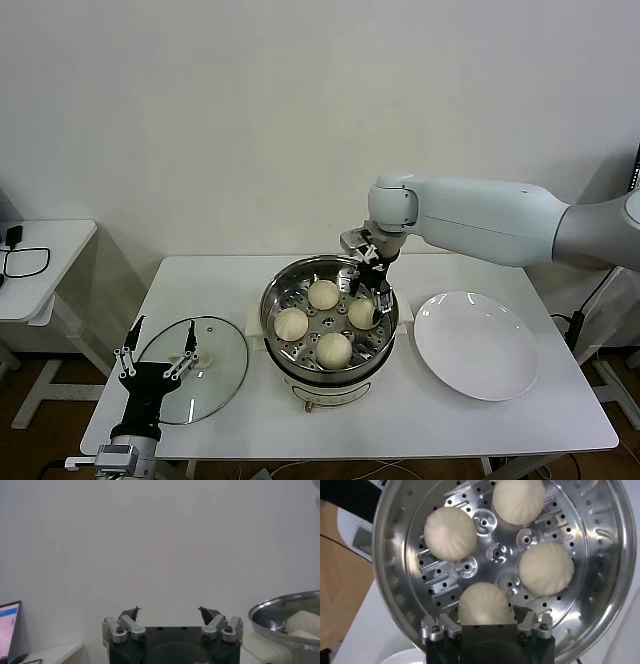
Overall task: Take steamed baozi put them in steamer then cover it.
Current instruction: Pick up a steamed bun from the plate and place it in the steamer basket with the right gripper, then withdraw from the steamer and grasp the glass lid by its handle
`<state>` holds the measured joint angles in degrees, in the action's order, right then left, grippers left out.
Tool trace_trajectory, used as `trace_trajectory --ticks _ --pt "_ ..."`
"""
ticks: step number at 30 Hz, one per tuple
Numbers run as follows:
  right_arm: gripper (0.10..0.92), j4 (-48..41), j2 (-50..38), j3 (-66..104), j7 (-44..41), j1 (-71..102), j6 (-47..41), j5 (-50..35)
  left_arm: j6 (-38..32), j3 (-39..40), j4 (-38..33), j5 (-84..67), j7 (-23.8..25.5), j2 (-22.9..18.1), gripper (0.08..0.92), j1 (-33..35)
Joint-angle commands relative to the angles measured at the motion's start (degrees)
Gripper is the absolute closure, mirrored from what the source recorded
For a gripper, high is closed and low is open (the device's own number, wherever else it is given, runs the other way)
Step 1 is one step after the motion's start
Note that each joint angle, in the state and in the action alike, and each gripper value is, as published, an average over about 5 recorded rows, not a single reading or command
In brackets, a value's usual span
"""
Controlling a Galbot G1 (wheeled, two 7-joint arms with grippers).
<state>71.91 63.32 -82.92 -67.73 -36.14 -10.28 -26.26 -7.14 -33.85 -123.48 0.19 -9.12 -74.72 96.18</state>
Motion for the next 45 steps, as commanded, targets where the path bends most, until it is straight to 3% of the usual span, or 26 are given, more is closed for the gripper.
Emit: trace_trajectory --ticks 1,10,17,28,45 --pt "0.204 7.21 -10.34 8.51 13.25 0.53 4.97 -5.97 -0.02 -0.11 0.76 4.96 -0.71 0.21 0.177 -0.63" --pt "0.203 16.38 -23.63 17.23 69.65 11.43 19.93 -12.25 -0.14 0.41 2.64 16.65 -3.55 1.08 0.177 -1.87" --pt "0.203 18.39 -28.88 42.43 87.6 37.34 26.8 -10.65 -1.01 0.87 4.57 23.71 -4.5 1.38 0.177 -3.37" --pt "0.203 19.11 -22.63 88.98 89.29 84.46 28.51 -6.76 -5.62 -0.08 11.66 40.91 -5.44 3.7 0.177 -3.98" --pt "0.203 21.41 -6.29 109.41 82.18 106.48 30.21 0.73 -3.28 -1.49 21.63 62.13 -7.58 6.33 0.177 -1.66"
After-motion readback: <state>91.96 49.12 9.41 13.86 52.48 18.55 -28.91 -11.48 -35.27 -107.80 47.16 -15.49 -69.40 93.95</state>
